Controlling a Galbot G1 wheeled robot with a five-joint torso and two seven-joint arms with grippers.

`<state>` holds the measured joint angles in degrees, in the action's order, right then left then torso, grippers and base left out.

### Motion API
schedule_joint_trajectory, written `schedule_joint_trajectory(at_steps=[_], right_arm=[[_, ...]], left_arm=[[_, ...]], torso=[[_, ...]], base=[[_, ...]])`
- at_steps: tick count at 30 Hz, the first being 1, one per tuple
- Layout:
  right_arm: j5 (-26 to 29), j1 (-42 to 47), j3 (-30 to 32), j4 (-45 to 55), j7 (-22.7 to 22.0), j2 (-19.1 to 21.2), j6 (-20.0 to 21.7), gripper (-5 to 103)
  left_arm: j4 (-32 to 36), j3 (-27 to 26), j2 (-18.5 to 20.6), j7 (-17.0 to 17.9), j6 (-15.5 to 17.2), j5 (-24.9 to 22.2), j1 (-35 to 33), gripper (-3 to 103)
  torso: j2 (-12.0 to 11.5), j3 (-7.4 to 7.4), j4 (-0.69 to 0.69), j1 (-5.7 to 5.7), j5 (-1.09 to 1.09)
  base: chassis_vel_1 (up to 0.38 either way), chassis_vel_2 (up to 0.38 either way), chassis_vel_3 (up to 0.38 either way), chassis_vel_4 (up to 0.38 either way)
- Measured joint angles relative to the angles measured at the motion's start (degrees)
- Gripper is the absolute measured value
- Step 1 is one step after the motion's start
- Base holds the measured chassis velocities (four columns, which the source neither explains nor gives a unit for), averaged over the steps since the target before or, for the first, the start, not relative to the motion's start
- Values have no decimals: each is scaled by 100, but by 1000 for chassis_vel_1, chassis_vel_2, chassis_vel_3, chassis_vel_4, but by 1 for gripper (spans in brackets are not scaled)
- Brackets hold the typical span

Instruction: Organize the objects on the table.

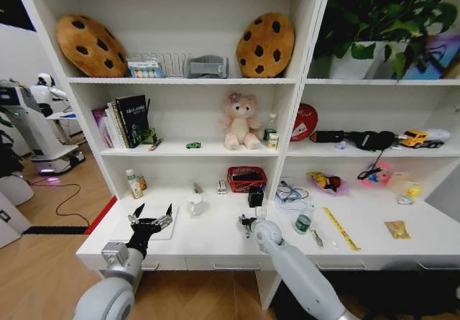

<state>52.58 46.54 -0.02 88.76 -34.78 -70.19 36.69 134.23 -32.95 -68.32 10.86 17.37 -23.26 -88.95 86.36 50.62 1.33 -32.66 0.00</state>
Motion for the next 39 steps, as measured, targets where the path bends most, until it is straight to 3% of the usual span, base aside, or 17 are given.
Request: schedule_joint_trajectory(at_steps=[6,14,17,19,20,28,35,39], right_arm=[[-63,-7,-19,-48,9,7,1,54],[-100,-25,-33,-89,12,5,12,58],[-108,-41,-30,-126,10,-2,12,42],[-109,-42,-30,-127,10,-2,11,42],[-109,-42,-34,-128,10,-2,11,32],[-196,-52,-79,-150,29,-18,-17,9],[-396,-45,-90,-144,103,-39,-152,8],[-758,-53,-84,49,381,4,-535,8]], left_arm=[[0,0,0,0,0,0,0,100],[0,0,0,0,0,0,0,100],[0,0,0,0,0,0,0,100],[0,0,0,0,0,0,0,100],[0,0,0,0,0,0,0,100],[0,0,0,0,0,0,0,100],[0,0,0,0,0,0,0,100],[0,0,0,0,0,0,0,100]], torso=[[0,0,0,0,0],[0,0,0,0,-1],[0,0,1,0,-1],[0,0,1,0,-1],[0,0,1,0,-1],[1,0,-1,0,1],[0,2,0,0,1],[-1,2,0,-1,1]], base=[[0,0,0,0],[0,0,0,0],[0,0,0,0],[0,0,0,0],[0,0,0,0],[0,0,0,0],[0,0,0,0],[0,0,0,0]])
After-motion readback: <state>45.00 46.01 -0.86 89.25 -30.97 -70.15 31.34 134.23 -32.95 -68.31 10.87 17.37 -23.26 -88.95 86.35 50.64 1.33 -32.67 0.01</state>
